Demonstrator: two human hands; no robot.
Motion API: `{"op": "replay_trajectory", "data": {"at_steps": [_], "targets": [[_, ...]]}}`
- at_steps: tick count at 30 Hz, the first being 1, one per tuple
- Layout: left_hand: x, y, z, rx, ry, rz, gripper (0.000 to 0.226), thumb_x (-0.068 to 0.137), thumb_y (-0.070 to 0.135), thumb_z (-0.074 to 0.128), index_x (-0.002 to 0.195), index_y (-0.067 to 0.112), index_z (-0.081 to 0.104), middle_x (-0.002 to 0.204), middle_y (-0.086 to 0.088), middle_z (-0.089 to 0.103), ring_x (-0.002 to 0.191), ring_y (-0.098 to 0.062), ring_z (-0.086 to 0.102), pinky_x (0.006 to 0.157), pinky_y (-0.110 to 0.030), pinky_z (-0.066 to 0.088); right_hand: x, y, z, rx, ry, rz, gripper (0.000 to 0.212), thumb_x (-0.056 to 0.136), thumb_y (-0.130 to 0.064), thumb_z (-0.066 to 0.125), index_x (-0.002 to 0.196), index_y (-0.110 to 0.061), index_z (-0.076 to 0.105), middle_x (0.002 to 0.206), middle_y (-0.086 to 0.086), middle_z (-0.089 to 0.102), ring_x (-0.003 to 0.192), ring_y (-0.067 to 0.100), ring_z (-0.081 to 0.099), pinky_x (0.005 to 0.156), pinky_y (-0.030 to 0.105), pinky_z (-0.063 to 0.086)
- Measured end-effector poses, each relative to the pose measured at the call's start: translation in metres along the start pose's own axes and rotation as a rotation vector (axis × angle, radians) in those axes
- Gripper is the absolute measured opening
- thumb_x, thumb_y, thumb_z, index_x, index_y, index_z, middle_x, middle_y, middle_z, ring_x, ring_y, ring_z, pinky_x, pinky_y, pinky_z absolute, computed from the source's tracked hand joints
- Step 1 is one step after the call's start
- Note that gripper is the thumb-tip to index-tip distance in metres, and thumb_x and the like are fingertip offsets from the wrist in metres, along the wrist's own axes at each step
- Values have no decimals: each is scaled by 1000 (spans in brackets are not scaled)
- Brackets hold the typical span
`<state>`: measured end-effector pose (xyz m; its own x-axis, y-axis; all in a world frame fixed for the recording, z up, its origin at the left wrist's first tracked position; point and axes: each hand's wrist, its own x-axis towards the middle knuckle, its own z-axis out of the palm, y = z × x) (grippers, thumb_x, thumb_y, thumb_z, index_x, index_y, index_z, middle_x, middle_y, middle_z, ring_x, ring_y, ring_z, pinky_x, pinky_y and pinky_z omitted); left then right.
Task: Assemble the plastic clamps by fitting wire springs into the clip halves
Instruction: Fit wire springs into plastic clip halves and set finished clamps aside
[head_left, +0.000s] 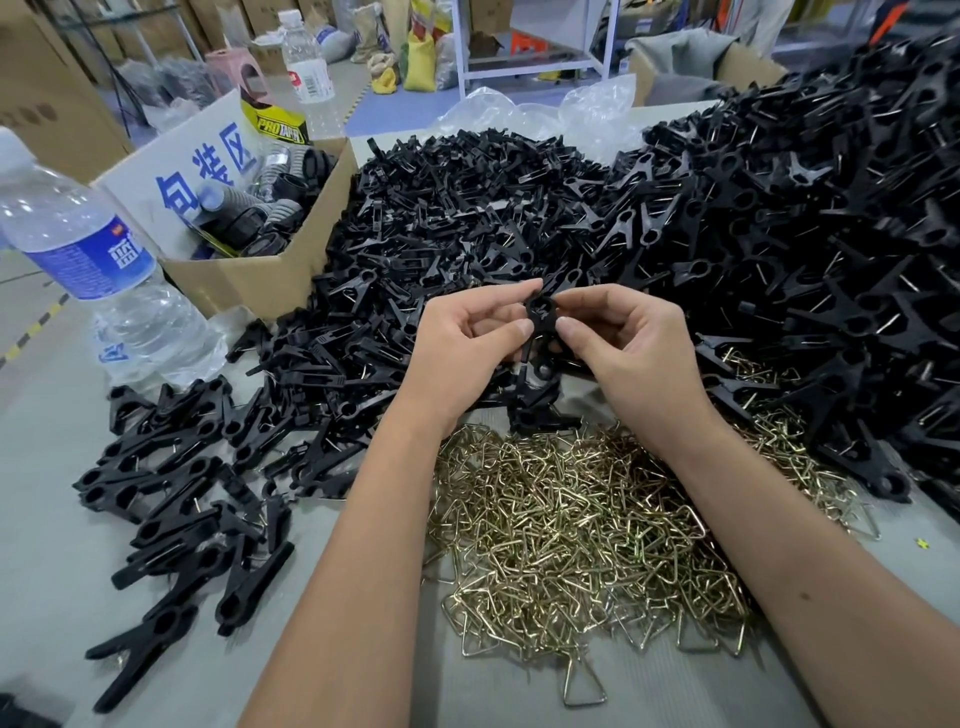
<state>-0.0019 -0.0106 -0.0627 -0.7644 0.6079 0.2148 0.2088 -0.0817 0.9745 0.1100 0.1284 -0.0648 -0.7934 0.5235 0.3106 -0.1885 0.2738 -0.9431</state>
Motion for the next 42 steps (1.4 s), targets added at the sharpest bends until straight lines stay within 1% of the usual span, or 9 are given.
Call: {"op": "replay_trajectory", "data": {"at_steps": [15, 18, 24, 26, 29, 33, 35, 38, 42], "targets": [[-2, -2, -4, -186, -91, -68, 32, 86, -9, 75, 114, 7, 73, 87, -4, 76, 85, -21, 76, 73, -31, 62, 1, 0, -6, 58, -58, 45, 17, 96, -5, 70, 108, -14, 80, 97, 3, 80, 94, 20, 77, 84, 37, 64], [-4, 1, -5, -251, -151, -78, 29, 81, -10, 79, 101, 9, 69, 85, -2, 74, 80, -22, 77, 70, -30, 63, 3, -3, -12, 122, -172, 88, 19, 98, -6, 67, 102, -18, 82, 93, 9, 80, 88, 27, 79, 72, 31, 64], [-5, 8, -7, -225, -201, -62, 31, 76, 1, 86, 105, 9, 77, 96, -18, 77, 82, -30, 76, 74, -29, 62, 7, -6, -19, 157, -222, 62, 6, 90, -11, 78, 95, -16, 77, 91, 8, 79, 83, 21, 78, 71, 25, 61], [-5, 8, -8, -203, -150, -39, 32, 73, 3, 87, 103, 6, 75, 96, -19, 77, 85, -32, 75, 75, -34, 63, 7, -4, -19, 78, -154, 58, 19, 87, -19, 82, 98, -12, 69, 93, 7, 78, 85, 20, 78, 69, 32, 62], [-3, 5, -10, -160, 6, 2, 29, 72, 0, 90, 95, 8, 74, 94, -12, 77, 87, -25, 75, 79, -35, 62, 6, -7, -19, -299, -49, -95, 20, 90, -30, 81, 89, -18, 65, 80, 1, 72, 71, 18, 70, 62, 36, 59], [2, 0, -10, -71, 167, 20, 28, 70, 1, 92, 83, 13, 70, 90, -23, 68, 86, -27, 63, 88, -40, 58, -4, -24, -18, -367, -575, -57, 22, 84, -43, 78, 77, -24, 73, 67, -1, 68, 51, 7, 55, 48, 18, 43], [3, -2, -9, -50, 192, 10, 30, 70, 0, 92, 79, 15, 68, 86, -16, 63, 83, -23, 54, 83, -35, 52, -8, -29, -14, -448, -796, -14, 19, 77, -46, 85, 81, -28, 78, 73, -2, 69, 58, 16, 57, 51, 23, 47], [3, -6, -7, -35, 172, -9, 35, 67, -8, 90, 78, 15, 65, 88, -5, 72, 83, -17, 63, 83, -32, 58, -8, -35, -8, -570, -857, -20, 19, 75, -42, 90, 86, -32, 79, 80, -4, 70, 68, 20, 61, 61, 30, 53], [4, -10, -6, -31, 148, -9, 38, 66, -14, 88, 82, 10, 63, 83, -6, 74, 79, -18, 72, 79, -33, 62, -8, -36, -11, -401, -843, -14, 11, 84, -24, 86, 79, -27, 77, 76, -3, 71, 67, 18, 59, 64, 31, 53]]}}
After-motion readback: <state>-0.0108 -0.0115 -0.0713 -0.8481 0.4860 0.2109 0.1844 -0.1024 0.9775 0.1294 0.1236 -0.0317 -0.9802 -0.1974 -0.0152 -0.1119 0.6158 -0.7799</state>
